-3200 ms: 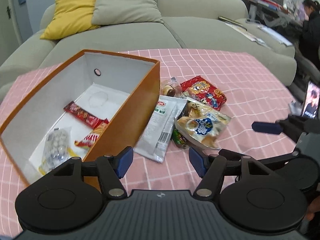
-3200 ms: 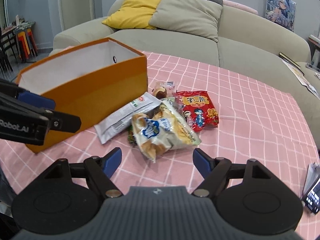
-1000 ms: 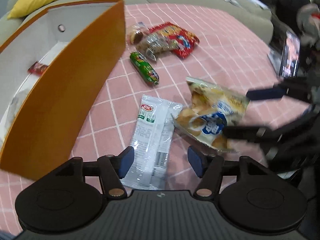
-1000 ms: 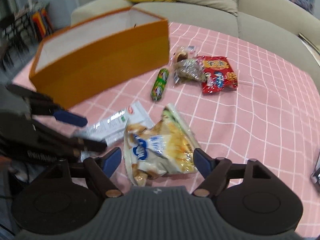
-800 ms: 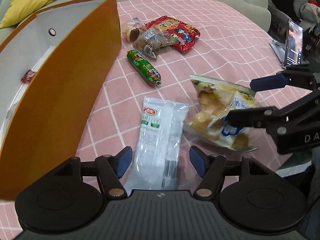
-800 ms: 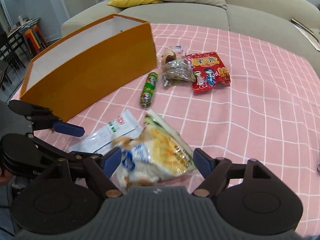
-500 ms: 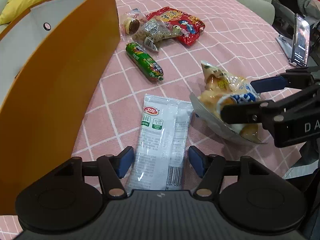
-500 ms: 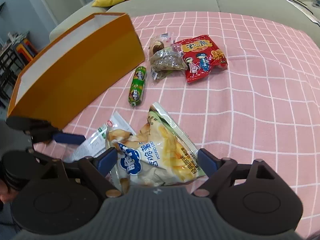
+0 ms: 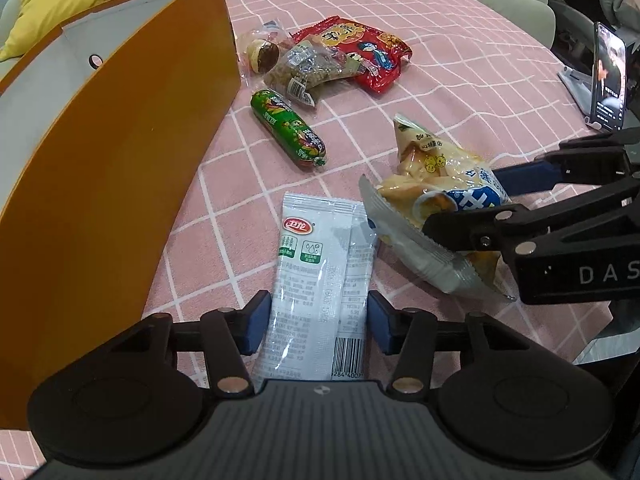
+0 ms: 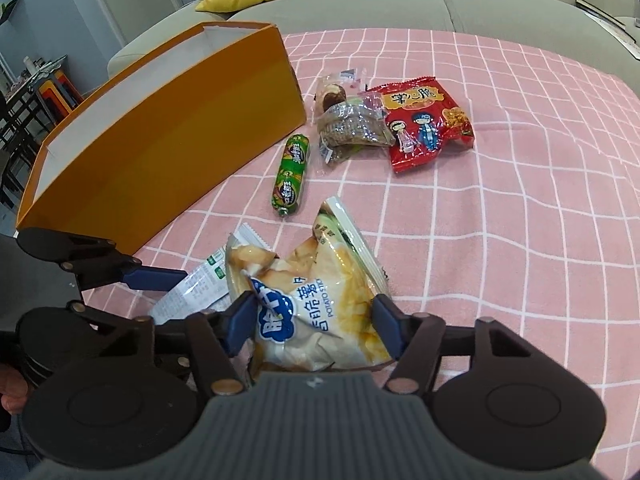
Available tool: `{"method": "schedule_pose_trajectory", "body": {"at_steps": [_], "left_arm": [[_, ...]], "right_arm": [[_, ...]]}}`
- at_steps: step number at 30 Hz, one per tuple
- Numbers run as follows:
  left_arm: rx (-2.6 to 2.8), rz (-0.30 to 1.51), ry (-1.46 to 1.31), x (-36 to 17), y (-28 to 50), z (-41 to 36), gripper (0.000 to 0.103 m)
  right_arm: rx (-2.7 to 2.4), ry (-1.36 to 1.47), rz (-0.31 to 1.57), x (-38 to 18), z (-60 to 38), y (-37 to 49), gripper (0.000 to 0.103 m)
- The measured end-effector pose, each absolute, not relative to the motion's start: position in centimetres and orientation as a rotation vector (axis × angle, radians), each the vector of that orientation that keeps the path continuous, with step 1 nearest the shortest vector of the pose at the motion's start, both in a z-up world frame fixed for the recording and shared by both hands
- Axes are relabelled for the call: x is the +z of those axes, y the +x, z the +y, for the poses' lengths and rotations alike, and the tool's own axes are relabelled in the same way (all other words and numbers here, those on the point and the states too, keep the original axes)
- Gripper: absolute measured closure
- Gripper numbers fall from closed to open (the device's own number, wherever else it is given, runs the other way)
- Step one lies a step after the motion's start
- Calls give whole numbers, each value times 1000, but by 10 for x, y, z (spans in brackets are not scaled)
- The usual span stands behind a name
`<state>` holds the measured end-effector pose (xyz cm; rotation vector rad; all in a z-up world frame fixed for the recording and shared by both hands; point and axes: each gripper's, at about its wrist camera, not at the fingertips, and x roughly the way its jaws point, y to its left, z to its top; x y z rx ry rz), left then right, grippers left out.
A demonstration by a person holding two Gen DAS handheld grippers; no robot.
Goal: Organize snacks
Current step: 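Grasp the white milk packet with the left gripper while the right grasps the potato-chip bag, then carry the milk packet and chip bag over the shoebox and release them inside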
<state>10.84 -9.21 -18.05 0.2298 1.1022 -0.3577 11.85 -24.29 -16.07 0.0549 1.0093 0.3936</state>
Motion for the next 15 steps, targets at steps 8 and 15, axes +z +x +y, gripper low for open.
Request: {"method": "schedule_pose_trajectory", "body": {"at_steps": [8,15], "left_arm": [[-332,1083,212,-179,105,-92,48],[-326,1089,168,-162,95,-82,49]], "right_arm": [[378,60,1003,-156,-242,113,58],[371,84,994,-149,-246,107,61]]}}
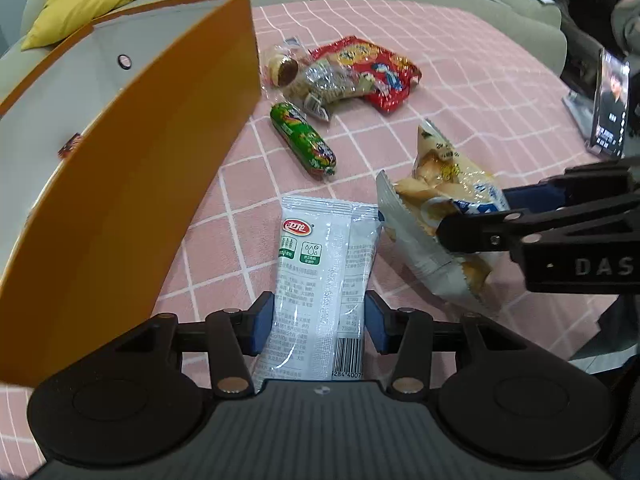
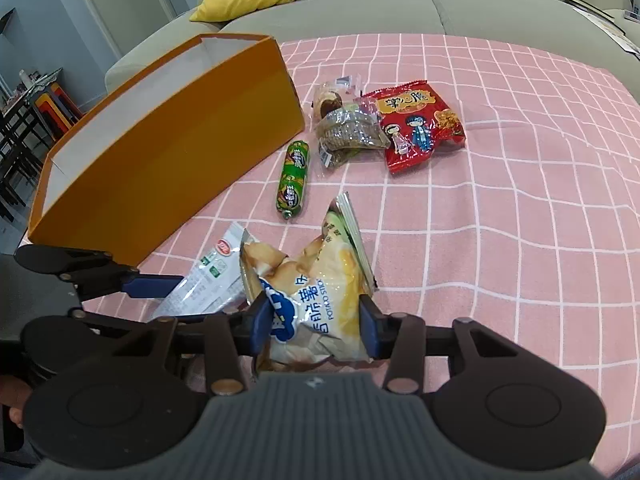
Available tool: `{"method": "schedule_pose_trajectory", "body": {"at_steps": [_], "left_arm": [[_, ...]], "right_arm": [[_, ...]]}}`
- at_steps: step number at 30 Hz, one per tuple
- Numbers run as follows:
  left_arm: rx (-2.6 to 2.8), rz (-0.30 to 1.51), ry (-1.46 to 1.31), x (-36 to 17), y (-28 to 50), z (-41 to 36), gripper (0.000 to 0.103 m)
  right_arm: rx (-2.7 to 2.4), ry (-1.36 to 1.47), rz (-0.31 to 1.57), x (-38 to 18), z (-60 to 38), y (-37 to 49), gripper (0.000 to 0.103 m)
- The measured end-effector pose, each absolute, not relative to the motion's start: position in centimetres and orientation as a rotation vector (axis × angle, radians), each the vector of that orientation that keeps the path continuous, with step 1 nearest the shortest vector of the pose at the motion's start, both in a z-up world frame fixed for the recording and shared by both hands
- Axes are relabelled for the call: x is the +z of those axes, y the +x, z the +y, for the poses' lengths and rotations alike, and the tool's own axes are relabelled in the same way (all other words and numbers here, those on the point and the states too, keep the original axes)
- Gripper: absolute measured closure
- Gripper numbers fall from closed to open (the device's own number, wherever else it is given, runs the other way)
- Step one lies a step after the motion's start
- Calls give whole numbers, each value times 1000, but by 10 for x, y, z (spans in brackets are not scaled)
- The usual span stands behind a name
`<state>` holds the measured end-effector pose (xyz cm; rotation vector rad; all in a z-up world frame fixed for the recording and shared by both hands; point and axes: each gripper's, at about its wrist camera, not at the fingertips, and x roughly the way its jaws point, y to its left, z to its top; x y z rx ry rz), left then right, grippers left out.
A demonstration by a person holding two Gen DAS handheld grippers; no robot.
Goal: Organize snacks
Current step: 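Carry the milk packet and chip bag over the shoebox and release them inside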
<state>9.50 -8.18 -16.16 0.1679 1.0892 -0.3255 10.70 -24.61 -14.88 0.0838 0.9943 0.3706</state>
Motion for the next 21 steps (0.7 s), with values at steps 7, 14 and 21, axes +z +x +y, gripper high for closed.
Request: {"method": "schedule_pose_trajectory", "body": {"at_steps": [7,14,21], "left_arm": [[-284,1037,122,-121,84,-70,49],[-279,928,65,-69,74,-57,49],[-217,839,45,-28,77,-28,49]], "right_arm": [[375,90,945,-129,-245,98,61],[401,94,870,-96,-240,92,62],[465,39,775,-56,-219,105,62]]}}
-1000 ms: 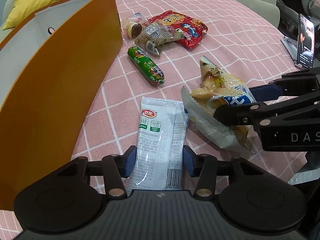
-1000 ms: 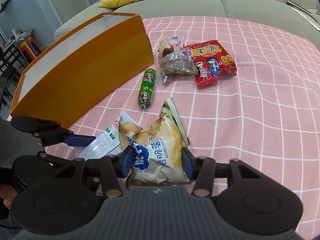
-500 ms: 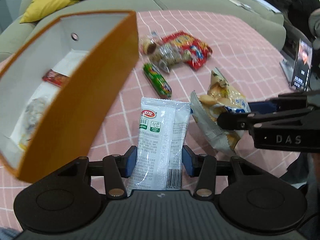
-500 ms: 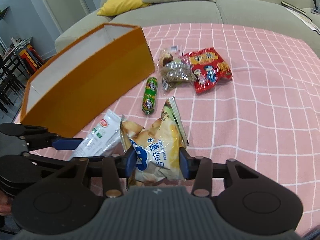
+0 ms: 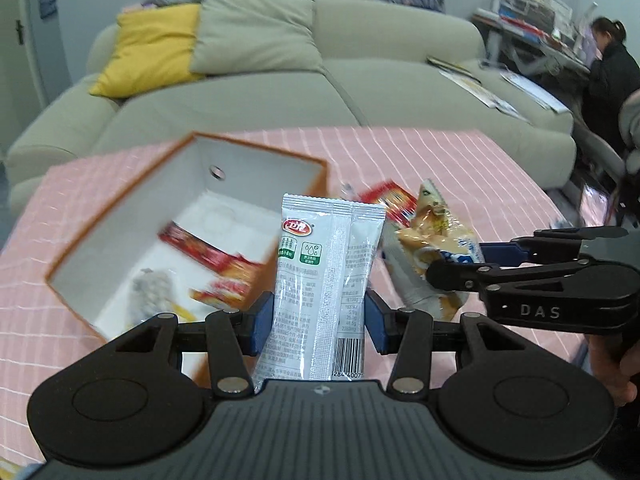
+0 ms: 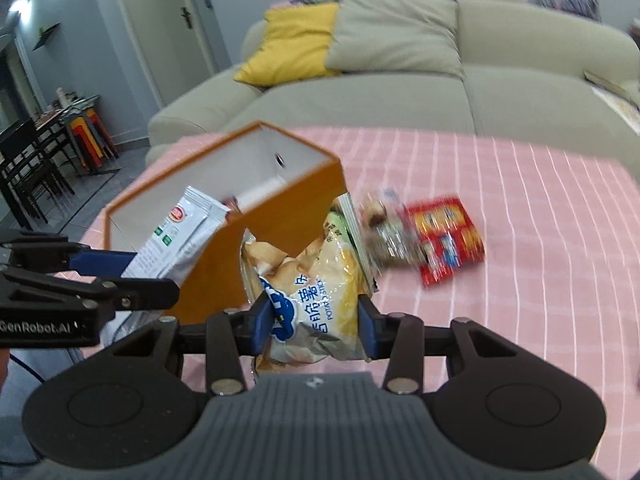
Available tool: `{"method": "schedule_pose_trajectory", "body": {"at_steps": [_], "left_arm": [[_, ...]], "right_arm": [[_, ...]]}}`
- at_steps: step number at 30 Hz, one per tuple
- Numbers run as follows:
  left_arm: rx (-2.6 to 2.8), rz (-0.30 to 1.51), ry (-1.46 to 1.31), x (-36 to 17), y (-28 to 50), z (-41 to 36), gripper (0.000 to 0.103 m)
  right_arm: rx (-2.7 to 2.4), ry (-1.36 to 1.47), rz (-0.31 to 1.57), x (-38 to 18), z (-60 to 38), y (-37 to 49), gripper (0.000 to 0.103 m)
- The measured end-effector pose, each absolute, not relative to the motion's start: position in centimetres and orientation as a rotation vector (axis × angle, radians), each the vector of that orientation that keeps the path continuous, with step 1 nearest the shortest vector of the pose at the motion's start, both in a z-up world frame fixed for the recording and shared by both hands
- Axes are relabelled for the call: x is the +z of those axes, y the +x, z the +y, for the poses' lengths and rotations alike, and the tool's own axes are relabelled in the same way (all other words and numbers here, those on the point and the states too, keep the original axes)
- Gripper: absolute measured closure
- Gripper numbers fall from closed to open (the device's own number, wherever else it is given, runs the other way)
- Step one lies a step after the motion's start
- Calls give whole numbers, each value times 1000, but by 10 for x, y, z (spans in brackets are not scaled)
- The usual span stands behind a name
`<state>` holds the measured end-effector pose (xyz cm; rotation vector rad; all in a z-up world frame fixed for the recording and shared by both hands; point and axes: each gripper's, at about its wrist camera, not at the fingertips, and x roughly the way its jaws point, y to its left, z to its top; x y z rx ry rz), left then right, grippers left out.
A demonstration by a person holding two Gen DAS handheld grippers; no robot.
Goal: Organize snacks
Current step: 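Carry the milk packet and chip bag over the shoebox and release them inside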
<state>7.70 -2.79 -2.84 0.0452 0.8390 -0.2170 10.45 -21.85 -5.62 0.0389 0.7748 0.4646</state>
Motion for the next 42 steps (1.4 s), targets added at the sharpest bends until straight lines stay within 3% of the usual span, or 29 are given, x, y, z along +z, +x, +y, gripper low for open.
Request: {"method": "schedule_pose_trajectory", "body": {"at_steps": [16,29,42], "left_arm": [[-71,874,-19,-14,146,57,49],[-32,1099,-94,-83,184,74,49],[-18,1179,-18,-115,197,71,48]], "right_arm": [[626,-188,690,-16,-116,180,62],[616,-445,798,-66,-53,238,62],[605,-600,898,-121,-26,265,62]]}}
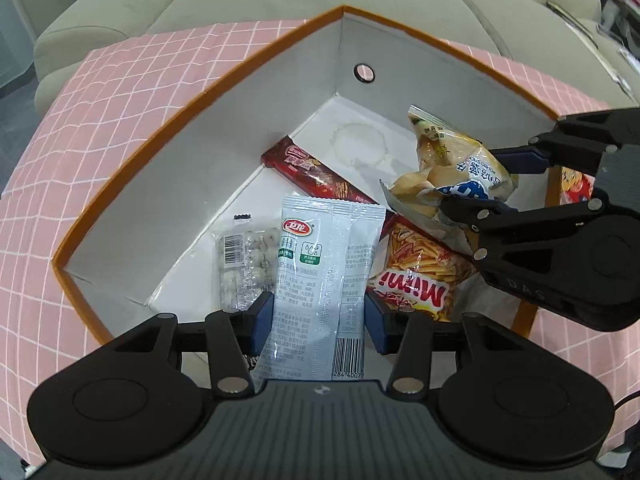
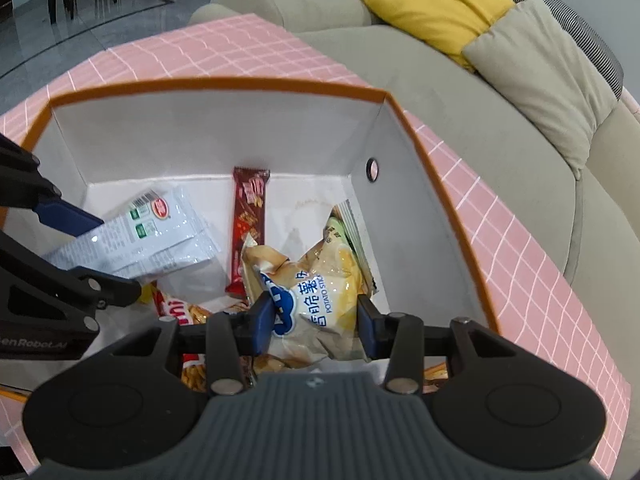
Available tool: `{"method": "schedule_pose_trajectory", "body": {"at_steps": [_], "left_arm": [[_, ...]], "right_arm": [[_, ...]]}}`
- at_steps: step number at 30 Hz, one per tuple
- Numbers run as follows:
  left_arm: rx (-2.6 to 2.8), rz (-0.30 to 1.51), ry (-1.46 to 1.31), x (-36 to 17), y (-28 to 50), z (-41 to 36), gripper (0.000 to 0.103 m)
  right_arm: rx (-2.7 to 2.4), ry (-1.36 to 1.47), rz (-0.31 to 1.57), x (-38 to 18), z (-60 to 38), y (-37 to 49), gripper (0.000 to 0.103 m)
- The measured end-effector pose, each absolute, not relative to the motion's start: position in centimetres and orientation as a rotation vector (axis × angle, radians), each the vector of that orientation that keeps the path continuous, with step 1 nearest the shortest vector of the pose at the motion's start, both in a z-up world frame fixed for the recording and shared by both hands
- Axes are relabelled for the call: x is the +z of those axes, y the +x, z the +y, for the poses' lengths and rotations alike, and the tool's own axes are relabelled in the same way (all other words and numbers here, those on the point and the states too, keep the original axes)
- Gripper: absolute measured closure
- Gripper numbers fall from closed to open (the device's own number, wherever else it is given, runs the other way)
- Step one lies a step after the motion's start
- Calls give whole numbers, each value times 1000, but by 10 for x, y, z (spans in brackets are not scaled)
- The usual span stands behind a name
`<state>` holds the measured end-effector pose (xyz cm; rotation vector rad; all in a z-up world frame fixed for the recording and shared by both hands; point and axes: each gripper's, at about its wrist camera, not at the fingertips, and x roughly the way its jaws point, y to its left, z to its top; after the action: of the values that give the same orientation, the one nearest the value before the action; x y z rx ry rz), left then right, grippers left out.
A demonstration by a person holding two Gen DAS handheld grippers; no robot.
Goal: Organize snacks
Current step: 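Carry the milk packet and chip bag over the shoebox and release them inside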
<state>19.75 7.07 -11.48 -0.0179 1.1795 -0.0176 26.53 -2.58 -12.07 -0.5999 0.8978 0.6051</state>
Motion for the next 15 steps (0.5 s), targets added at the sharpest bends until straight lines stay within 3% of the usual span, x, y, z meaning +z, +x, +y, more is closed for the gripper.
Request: {"method": "schedule_pose_trajectory", "body": {"at_steps": [12,15], "left_arm": [[-16,1201,-2,-125,203,72,45],[-16,1195,6,-124,203,72,39]], "right_arm": [[607,-596,916,-128,-29,266,56],[599,-589,896,-124,-31,262,41]]}}
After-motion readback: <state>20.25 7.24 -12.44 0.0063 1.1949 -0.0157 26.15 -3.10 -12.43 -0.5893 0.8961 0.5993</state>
